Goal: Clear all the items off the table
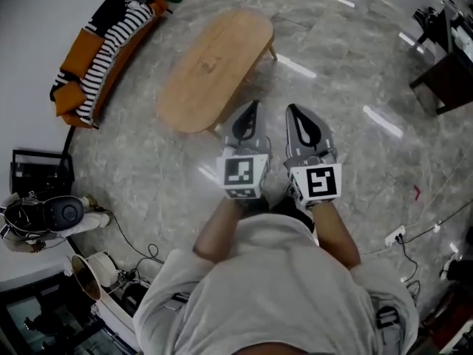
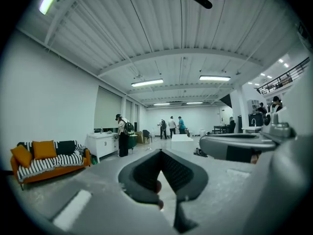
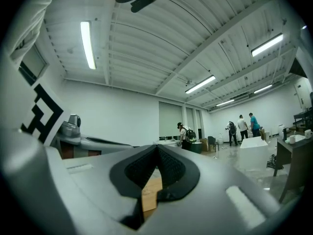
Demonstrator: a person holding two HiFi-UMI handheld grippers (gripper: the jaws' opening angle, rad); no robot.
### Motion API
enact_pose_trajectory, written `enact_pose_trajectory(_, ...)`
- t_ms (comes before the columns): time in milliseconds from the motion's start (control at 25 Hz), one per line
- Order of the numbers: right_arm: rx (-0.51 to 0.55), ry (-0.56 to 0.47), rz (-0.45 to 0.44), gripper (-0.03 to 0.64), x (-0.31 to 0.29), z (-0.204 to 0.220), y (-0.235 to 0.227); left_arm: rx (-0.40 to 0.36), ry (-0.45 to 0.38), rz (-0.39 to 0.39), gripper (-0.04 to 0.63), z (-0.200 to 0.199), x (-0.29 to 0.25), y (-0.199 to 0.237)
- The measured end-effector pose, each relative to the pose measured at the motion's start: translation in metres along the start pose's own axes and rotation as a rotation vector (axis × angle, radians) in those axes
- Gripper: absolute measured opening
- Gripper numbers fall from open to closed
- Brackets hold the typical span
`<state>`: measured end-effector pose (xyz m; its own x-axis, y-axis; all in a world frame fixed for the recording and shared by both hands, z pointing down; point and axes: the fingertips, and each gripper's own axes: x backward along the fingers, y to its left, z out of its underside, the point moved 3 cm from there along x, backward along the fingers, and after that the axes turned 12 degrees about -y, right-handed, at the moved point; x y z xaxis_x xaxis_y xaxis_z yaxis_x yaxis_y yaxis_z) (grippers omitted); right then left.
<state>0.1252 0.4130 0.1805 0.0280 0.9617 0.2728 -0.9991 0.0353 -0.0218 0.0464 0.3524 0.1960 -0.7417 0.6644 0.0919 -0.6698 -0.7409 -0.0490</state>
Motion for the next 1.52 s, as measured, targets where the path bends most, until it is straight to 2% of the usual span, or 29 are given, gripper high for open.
enact_pose_trajectory(280,-0.038,-0.038,-0.055,0.006,0.004,0.004,-0.013,-0.009,0.017,-0.088,0.02,0.009,0.006,-0.01)
enact_pose_trajectory(560,-0.064,-0.027,-0.098,0.006,-0.012,0.018,-0.005,-0.025,0.023,-0.171,0.021,0.015,0.02,0.018)
enact_pose_trajectory(1080,-0.067,0.022,-0.127,0.006,-0.064,0.05,-0.005,0.014,0.055,-0.22,0.02,0.038,-0.011,0.067)
enact_pose_trajectory(1520,-0.058,0.086,-0.185,0.006,-0.171,0.092,0.019,0.088,0.087,-0.222,0.02,0.063,-0.068,0.157)
